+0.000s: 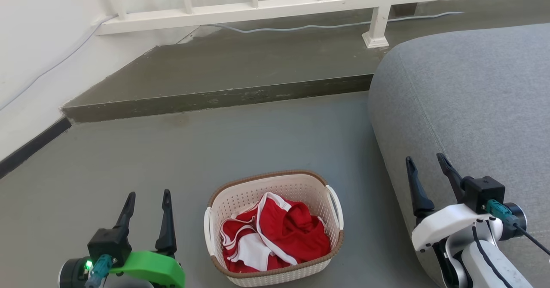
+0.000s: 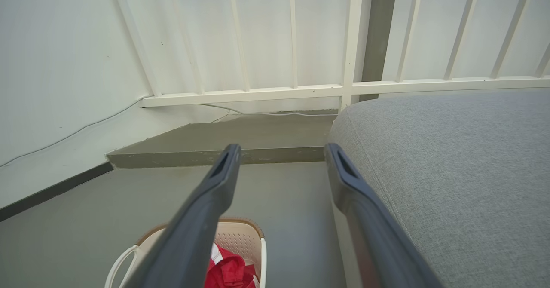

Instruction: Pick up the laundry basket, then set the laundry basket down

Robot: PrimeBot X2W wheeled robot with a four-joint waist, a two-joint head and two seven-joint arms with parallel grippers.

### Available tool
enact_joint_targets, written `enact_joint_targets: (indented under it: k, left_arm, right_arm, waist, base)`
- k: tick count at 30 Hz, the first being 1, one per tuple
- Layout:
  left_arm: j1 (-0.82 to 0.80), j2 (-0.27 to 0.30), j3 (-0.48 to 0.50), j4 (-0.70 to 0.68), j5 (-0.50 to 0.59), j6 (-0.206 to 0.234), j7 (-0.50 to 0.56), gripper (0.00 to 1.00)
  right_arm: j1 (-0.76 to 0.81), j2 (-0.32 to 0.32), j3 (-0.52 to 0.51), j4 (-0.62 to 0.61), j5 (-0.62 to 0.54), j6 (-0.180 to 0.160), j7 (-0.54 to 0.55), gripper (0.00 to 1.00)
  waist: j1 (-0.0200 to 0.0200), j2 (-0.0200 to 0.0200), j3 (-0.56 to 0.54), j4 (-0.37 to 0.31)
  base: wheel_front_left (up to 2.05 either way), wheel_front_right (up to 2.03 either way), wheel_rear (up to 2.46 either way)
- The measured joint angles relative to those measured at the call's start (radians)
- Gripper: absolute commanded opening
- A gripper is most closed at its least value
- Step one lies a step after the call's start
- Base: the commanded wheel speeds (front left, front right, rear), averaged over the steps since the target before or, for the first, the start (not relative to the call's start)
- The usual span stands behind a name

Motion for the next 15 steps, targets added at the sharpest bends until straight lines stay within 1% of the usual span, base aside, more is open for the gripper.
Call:
enact_joint_targets:
  k: [9, 15]
  left_arm:
    - [0.015, -0.003, 0.005, -0.023, 0.011, 0.000, 0.000, 1.00]
    - [0.025, -0.004, 0.009, -0.028, 0.016, 0.000, 0.000, 1.00]
  right_arm:
    - [0.012, 0.000, -0.001, -0.022, 0.000, -0.002, 0.000, 1.00]
    - [0.024, -0.001, -0.003, -0.036, 0.000, -0.009, 0.000, 1.00]
  waist:
    - [0.0000, 0.0000, 0.000, 0.005]
    - [0.0000, 0.0000, 0.002, 0.008]
  base:
    - [0.00, 0.00, 0.00]
    - [0.00, 0.00, 0.00]
